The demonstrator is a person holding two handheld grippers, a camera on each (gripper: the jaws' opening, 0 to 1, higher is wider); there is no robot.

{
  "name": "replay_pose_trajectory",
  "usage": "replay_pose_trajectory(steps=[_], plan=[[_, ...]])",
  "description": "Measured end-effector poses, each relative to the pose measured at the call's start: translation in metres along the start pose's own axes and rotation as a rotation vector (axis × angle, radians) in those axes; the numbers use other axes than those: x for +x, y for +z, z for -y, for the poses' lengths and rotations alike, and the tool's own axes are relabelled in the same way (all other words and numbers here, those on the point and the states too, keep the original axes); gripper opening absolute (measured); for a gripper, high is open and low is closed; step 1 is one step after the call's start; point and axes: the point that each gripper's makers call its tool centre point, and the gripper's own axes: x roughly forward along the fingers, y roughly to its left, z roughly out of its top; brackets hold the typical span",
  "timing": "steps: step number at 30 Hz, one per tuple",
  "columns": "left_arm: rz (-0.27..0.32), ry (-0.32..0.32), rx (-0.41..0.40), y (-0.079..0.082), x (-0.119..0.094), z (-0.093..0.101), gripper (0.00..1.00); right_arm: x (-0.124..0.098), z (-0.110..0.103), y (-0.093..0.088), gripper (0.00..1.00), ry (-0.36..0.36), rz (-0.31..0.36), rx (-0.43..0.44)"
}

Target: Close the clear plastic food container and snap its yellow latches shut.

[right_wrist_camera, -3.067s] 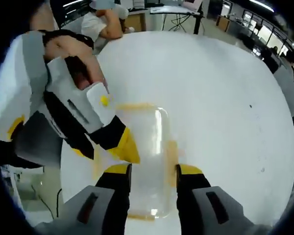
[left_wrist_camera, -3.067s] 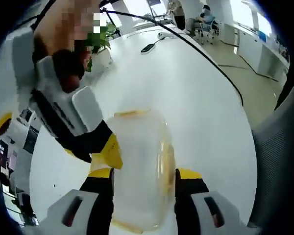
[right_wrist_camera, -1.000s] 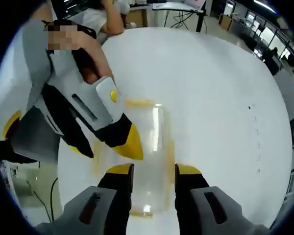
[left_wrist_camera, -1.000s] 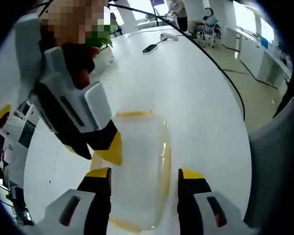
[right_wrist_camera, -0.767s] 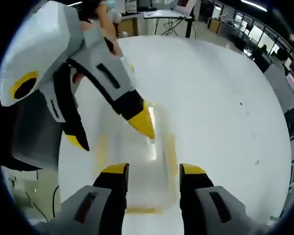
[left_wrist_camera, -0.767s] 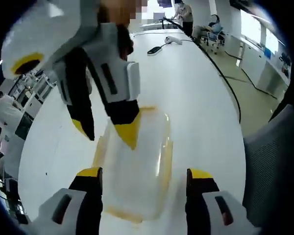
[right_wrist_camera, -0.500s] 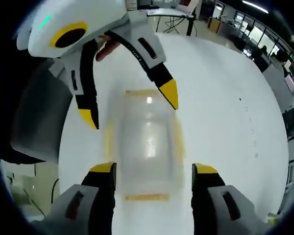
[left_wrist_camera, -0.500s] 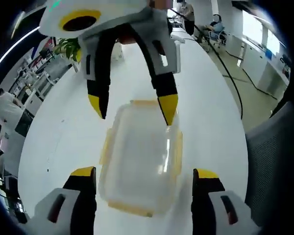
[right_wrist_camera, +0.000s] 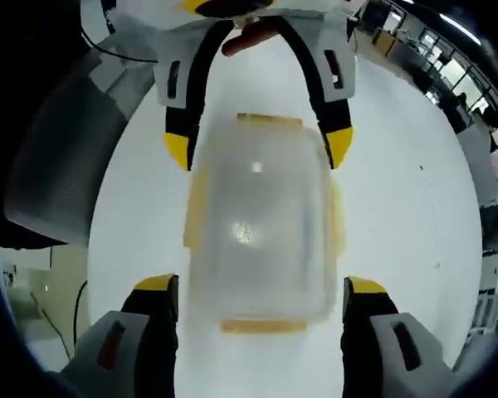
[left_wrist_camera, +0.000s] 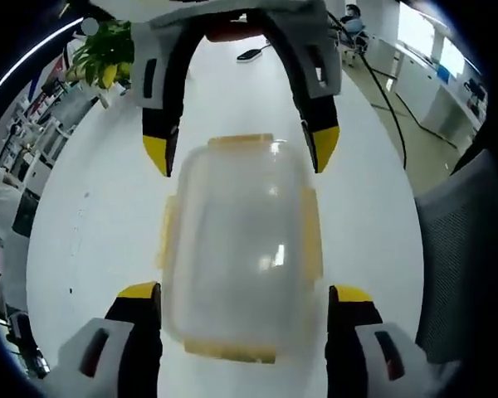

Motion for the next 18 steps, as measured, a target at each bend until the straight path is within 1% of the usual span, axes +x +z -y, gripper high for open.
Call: replay_pose_trajectory(steps=[1, 2, 3, 4, 5, 6, 8, 10, 12, 13, 18], plan=[[0.008, -0.004, -0.018, 0.0013, 0.0003, 0.0014, 0.83, 0.0018, -0.0019, -0.0031, 0.80, 0.004, -0.012, -0.001], [0.009, -0.001, -0.014, 0.0018, 0.0007, 0.0008, 0.82, 0.0033, -0.0013, -0.0044, 0.80, -0.011, -0.013, -0.023], [0.001, 0.007, 0.002, 0.0008, 0.0016, -0.0002, 0.80, 0.0033, 0.0004, -0.0049, 0.78, -0.027, -0.013, -0.033], [-0.013, 0.025, 0.035, -0.0010, 0.0016, -0.0035, 0.77, 0.0036, 0.0015, -0.0055, 0.75, -0.035, -0.011, -0.032], [-0.028, 0.047, 0.071, -0.0027, 0.0020, -0.0070, 0.75, 0.0033, 0.0027, -0.0053, 0.75, -0.039, -0.007, -0.035], [-0.015, 0.026, 0.040, -0.0005, 0.0041, -0.0021, 0.75, 0.0035, 0.0024, -0.0037, 0.75, -0.037, 0.003, -0.013], [-0.024, 0.031, 0.042, -0.0009, 0.0034, -0.0037, 0.75, 0.0045, 0.0023, -0.0031, 0.75, -0.036, -0.009, -0.016], [-0.021, 0.033, 0.047, -0.0014, 0.0041, -0.0038, 0.75, 0.0064, 0.0014, -0.0032, 0.76, -0.039, -0.038, -0.028], [-0.016, 0.033, 0.041, -0.0014, 0.0043, -0.0041, 0.75, 0.0080, 0.0019, -0.0041, 0.76, -0.037, -0.048, -0.035], [-0.015, 0.034, 0.041, -0.0015, 0.0041, -0.0037, 0.75, 0.0077, 0.0020, -0.0044, 0.76, -0.035, -0.046, -0.035], [-0.016, 0.041, 0.038, -0.0015, 0.0035, -0.0034, 0.75, 0.0080, 0.0009, -0.0019, 0.78, 0.011, 0.021, -0.040]])
